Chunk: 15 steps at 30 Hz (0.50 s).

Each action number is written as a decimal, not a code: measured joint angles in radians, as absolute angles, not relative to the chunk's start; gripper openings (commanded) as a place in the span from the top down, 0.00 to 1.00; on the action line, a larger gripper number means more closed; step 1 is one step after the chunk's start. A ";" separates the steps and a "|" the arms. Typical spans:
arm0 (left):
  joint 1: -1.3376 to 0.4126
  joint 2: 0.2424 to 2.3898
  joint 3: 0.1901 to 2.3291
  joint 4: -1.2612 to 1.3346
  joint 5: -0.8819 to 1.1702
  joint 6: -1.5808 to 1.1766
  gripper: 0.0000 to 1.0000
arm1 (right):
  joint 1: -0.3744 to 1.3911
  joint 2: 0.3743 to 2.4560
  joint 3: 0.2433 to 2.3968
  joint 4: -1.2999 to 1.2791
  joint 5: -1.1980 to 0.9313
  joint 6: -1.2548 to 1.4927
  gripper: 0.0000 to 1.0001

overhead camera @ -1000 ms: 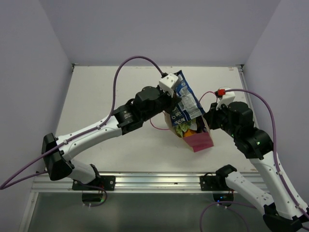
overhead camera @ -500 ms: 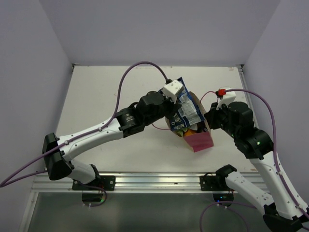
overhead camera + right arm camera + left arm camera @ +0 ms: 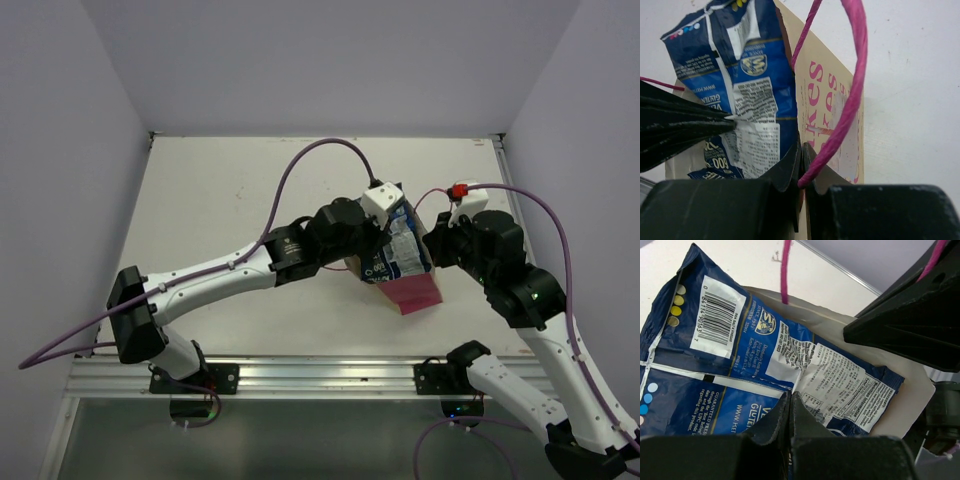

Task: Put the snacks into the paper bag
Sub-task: Place the snack in the paper bag.

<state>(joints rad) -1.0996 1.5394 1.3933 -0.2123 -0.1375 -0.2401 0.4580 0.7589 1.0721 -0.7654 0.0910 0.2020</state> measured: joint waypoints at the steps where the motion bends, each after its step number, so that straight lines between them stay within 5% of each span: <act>1: -1.103 1.548 1.397 -0.215 -0.126 -0.250 1.00 | 0.458 0.759 1.072 -0.765 0.091 0.202 0.93; 15: -1.108 1.654 1.478 -0.295 -0.041 -0.381 1.00 | 0.458 0.756 1.072 -0.770 0.113 0.208 0.93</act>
